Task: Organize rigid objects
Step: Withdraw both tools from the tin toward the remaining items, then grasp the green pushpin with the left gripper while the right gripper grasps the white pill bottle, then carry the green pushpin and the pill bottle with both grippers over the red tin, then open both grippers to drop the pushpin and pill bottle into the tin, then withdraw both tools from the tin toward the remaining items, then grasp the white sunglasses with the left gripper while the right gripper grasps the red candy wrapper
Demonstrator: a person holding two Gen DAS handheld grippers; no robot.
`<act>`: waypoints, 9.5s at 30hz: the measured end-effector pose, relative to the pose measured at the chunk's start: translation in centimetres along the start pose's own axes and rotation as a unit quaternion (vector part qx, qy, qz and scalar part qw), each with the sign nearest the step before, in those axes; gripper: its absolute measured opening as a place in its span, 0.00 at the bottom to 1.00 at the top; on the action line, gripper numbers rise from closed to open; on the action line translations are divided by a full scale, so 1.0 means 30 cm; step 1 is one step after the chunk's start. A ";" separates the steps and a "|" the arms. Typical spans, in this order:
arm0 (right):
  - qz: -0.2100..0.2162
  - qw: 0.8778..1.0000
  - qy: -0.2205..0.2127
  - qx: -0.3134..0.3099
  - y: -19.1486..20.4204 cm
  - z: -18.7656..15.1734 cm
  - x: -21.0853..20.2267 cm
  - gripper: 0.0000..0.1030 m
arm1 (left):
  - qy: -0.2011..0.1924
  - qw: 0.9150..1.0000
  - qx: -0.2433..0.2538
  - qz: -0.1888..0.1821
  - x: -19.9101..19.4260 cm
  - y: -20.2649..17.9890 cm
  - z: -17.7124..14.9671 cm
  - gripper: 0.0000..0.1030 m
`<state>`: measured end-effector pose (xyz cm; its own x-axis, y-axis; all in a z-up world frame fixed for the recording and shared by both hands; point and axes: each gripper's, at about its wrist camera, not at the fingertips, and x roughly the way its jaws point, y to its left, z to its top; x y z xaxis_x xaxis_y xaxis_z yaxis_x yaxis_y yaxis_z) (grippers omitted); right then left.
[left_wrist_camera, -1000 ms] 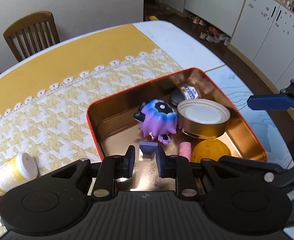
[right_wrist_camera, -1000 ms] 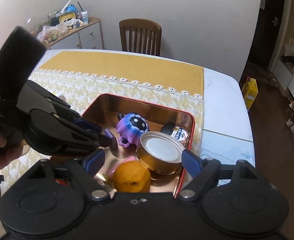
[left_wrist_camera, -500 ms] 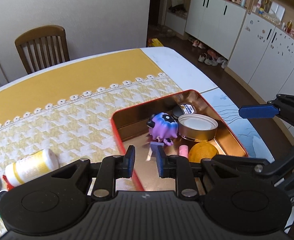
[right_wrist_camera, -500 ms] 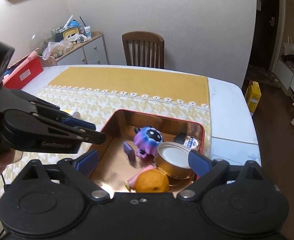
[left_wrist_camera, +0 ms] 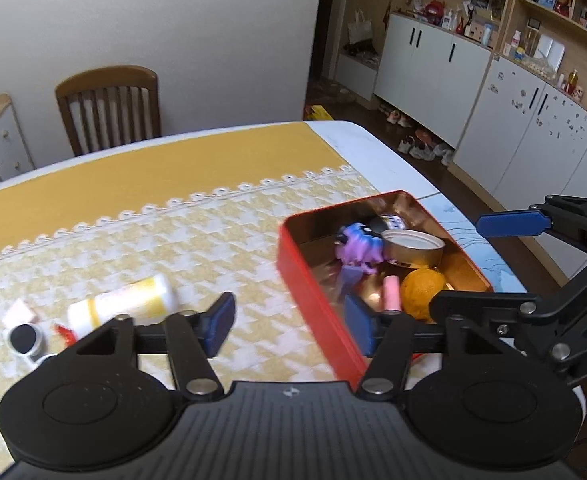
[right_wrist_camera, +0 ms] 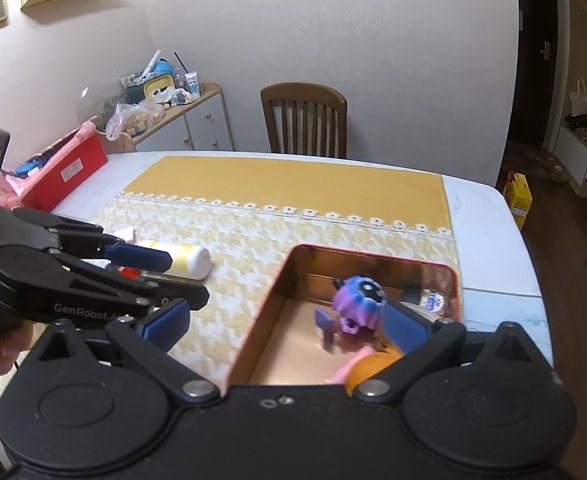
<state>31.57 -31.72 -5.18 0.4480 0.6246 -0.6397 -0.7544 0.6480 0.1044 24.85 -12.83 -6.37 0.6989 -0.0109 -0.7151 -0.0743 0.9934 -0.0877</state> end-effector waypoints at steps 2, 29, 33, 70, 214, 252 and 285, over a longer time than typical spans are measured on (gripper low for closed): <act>0.001 1.000 0.002 0.002 0.034 0.001 0.004 1.00 | -0.014 1.000 0.004 0.007 -0.032 0.029 -0.018 0.71; -0.003 0.999 0.031 -0.011 0.472 0.088 0.299 1.00 | -0.023 0.993 -0.063 0.101 -0.187 0.659 -0.282 0.80; 0.004 0.996 0.055 -0.077 0.510 0.125 0.373 1.00 | -0.011 0.993 -0.070 0.099 -0.177 0.733 -0.326 0.80; 0.111 0.899 0.217 -0.363 0.558 0.193 0.845 0.54 | 0.010 0.997 -0.003 0.082 0.036 0.732 -0.418 0.32; -0.093 0.993 0.062 0.029 -0.253 -0.131 0.018 0.62 | 0.105 0.992 0.054 -0.039 0.385 -0.293 0.032 0.42; -0.042 0.999 -0.008 0.022 0.128 -0.052 -0.049 0.99 | -0.019 0.999 -0.025 -0.022 -0.049 0.105 -0.066 0.78; -0.010 0.996 0.082 -0.012 0.526 0.102 0.486 0.96 | -0.003 0.991 -0.083 0.109 -0.030 0.675 -0.323 0.79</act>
<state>27.66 -11.05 -10.54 0.3798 0.5302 -0.7580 -0.7585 0.6476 0.0730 15.80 6.17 -14.22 0.6579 0.2040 -0.7250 -0.3402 0.9393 -0.0444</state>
